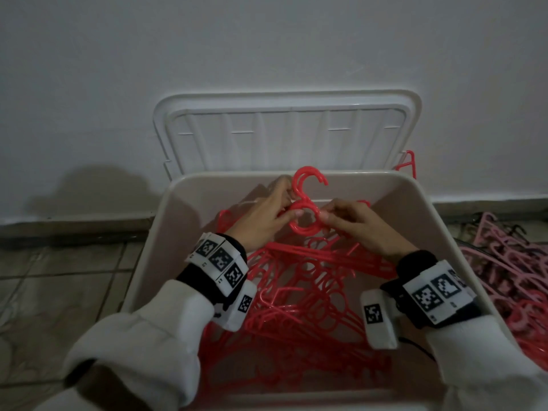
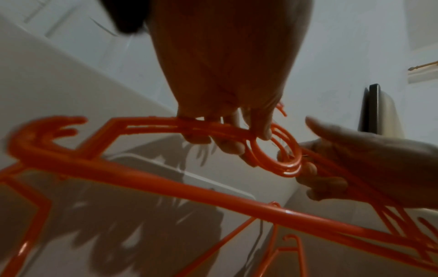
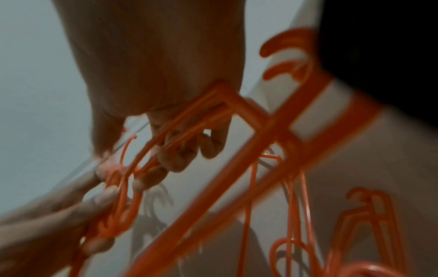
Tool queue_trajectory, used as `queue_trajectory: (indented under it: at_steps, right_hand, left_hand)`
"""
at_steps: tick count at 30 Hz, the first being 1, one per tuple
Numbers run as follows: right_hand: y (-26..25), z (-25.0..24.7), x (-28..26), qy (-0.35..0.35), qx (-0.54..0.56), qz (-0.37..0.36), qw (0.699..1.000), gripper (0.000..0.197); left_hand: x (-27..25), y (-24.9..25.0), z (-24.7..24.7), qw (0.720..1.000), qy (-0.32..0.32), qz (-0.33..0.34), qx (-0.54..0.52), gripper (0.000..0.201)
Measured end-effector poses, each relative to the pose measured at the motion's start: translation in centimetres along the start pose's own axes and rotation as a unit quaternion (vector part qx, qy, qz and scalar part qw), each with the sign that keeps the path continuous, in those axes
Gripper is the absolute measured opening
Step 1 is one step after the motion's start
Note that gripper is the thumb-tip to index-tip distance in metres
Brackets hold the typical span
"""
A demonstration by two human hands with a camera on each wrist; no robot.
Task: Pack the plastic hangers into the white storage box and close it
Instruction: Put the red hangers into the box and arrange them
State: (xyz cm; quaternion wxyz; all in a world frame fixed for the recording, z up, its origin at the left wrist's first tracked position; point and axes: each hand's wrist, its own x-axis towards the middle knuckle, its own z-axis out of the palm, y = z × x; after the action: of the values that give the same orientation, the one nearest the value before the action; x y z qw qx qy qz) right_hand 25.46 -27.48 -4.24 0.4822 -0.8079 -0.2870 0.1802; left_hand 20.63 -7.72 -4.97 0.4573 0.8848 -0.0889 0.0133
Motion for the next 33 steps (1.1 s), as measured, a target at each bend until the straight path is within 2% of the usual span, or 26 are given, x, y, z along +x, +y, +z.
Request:
queue_trajectory:
  at_steps: [2, 4, 7, 9, 11, 13, 15, 17, 18, 19, 20, 22, 23, 24, 26, 27, 28, 30, 33]
  right_hand:
    - [0.3, 0.2, 0.2, -0.01, -0.068, -0.03, 0.997, 0.012]
    - [0.6, 0.7, 0.2, -0.014, -0.104, -0.039, 0.994, 0.006]
    - [0.6, 1.2, 0.2, -0.007, -0.117, -0.05, 0.992, 0.009]
    - [1.0, 0.7, 0.1, 0.012, -0.132, -0.018, 0.991, 0.017]
    - [1.6, 0.0, 0.0, 0.035, -0.203, 0.046, 0.977, 0.026]
    - [1.9, -0.6, 0.0, 0.029, -0.244, 0.116, 0.963, 0.025]
    - [1.8, -1.0, -0.2, 0.019, -0.2, 0.173, 0.964, 0.021]
    - [1.9, -1.7, -0.5, 0.044, -0.156, 0.197, 0.967, 0.009]
    - [1.8, -1.9, -0.7, 0.025, -0.173, 0.211, 0.962, 0.007]
    - [1.8, -1.9, -1.0, -0.029, -0.206, 0.236, 0.949, 0.008]
    - [1.7, -1.3, -1.3, -0.112, -0.239, 0.275, 0.925, 0.009]
    - [1.8, 0.3, -2.0, -0.268, -0.293, 0.35, 0.849, 0.009]
    - [2.0, 1.2, -2.0, -0.303, -0.323, 0.361, 0.821, 0.007]
    - [2.4, 1.7, -2.0, -0.318, -0.346, 0.346, 0.812, 0.016]
    - [3.6, 2.6, -1.5, -0.342, -0.349, 0.311, 0.815, 0.032]
    - [4.0, 3.0, -1.3, -0.35, -0.327, 0.315, 0.819, 0.034]
    - [4.3, 3.2, -1.1, -0.348, -0.292, 0.337, 0.825, 0.033]
    - [4.5, 3.7, -1.1, -0.327, -0.249, 0.375, 0.831, 0.016]
    - [4.9, 3.4, -1.2, -0.288, -0.26, 0.353, 0.851, 0.012]
  left_hand:
    - [0.0, 0.1, 0.0, 1.0, -0.015, -0.023, -0.002, 0.019]
    - [-0.1, 0.2, -0.1, 0.998, -0.029, -0.022, 0.052, 0.016]
    - [0.0, 0.0, -0.2, 0.985, -0.054, -0.051, 0.157, 0.026]
    - [0.1, -0.3, -0.4, 0.974, -0.044, -0.079, 0.206, 0.03]
    - [0.2, -0.3, -0.9, 0.972, -0.019, -0.104, 0.209, 0.033]
    - [0.1, -0.2, -1.1, 0.972, -0.009, -0.118, 0.205, 0.035]
    - [0.0, -0.2, -1.1, 0.963, -0.017, -0.122, 0.238, 0.035]
    - [0.0, -0.3, -1.2, 0.955, -0.014, -0.13, 0.267, 0.035]
    - [0.0, -0.5, -1.3, 0.954, -0.006, -0.135, 0.268, 0.034]
    - [0.0, -0.6, -1.5, 0.954, 0.003, -0.14, 0.266, 0.034]
    - [0.0, -0.7, -1.7, 0.954, 0.015, -0.143, 0.264, 0.034]
    - [0.0, -0.7, -2.0, 0.953, 0.034, -0.144, 0.264, 0.034]
    - [0.0, -0.6, -2.0, 0.952, 0.041, -0.143, 0.267, 0.034]
    - [0.0, -0.5, -1.9, 0.952, 0.046, -0.141, 0.269, 0.033]
    - [0.0, -0.3, -1.8, 0.951, 0.049, -0.138, 0.274, 0.033]
    - [0.0, -0.2, -1.8, 0.951, 0.048, -0.135, 0.275, 0.033]
    - [0.0, 0.0, -1.7, 0.951, 0.048, -0.133, 0.275, 0.033]
    - [0.0, 0.1, -1.7, 0.953, 0.05, -0.129, 0.269, 0.033]
    - [0.0, 0.1, -1.7, 0.954, 0.053, -0.128, 0.264, 0.033]
